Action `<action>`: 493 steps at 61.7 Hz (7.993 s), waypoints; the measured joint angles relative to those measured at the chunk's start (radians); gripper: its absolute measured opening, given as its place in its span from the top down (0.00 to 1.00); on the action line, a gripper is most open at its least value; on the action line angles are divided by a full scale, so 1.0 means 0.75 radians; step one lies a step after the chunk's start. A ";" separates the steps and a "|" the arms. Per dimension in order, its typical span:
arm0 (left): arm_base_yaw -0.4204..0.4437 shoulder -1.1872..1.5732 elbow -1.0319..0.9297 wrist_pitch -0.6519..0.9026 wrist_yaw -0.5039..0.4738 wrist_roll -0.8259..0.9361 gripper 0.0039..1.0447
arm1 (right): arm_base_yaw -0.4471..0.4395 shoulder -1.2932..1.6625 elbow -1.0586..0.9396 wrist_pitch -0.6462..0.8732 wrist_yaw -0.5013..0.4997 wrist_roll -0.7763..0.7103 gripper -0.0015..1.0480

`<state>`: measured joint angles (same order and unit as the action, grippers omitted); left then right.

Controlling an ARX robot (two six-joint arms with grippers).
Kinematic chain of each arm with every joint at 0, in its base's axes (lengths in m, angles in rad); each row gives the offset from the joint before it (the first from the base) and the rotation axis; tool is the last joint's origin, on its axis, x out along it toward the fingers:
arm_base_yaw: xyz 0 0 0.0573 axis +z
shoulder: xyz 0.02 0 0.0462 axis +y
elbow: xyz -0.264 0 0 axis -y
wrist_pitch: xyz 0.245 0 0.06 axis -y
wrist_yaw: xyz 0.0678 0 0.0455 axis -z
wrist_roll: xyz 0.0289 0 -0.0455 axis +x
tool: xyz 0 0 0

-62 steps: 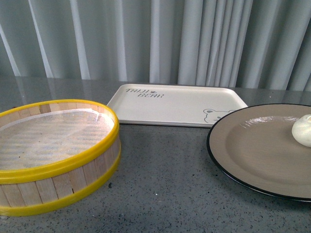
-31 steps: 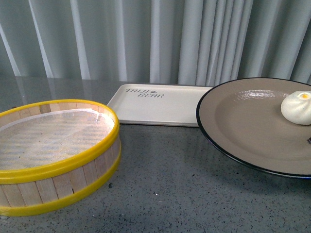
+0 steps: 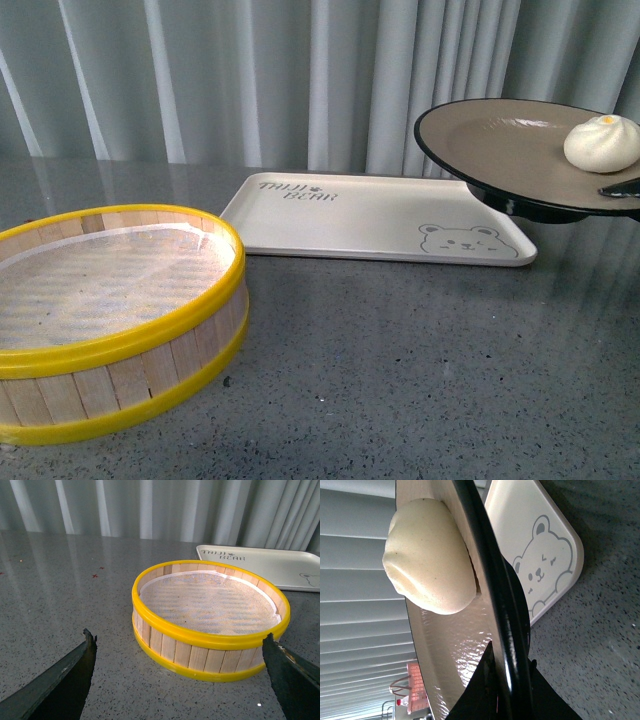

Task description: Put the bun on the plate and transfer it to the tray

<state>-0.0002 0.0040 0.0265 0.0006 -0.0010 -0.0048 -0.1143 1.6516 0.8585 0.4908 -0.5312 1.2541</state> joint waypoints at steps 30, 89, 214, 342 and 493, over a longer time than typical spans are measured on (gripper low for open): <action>0.000 0.000 0.000 0.000 0.000 0.000 0.06 | 0.064 0.561 0.834 -0.396 -0.017 -0.125 0.97; 0.000 0.000 0.000 0.000 0.000 0.000 0.06 | 0.167 0.865 1.154 -0.462 -0.002 -0.015 0.97; 0.000 -0.001 0.000 0.000 0.000 0.000 0.06 | 0.227 0.747 1.022 -0.557 0.150 0.080 0.97; 0.000 -0.001 0.000 0.000 0.000 0.000 0.06 | -0.011 -0.984 -0.832 0.231 0.561 -1.654 0.95; 0.000 -0.001 0.000 0.000 0.000 0.000 0.06 | 0.150 -2.196 -1.137 -0.654 0.707 -1.668 0.06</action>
<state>-0.0002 0.0032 0.0265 0.0006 -0.0010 -0.0048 -0.0021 0.0044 0.0055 0.0006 -0.0010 0.0032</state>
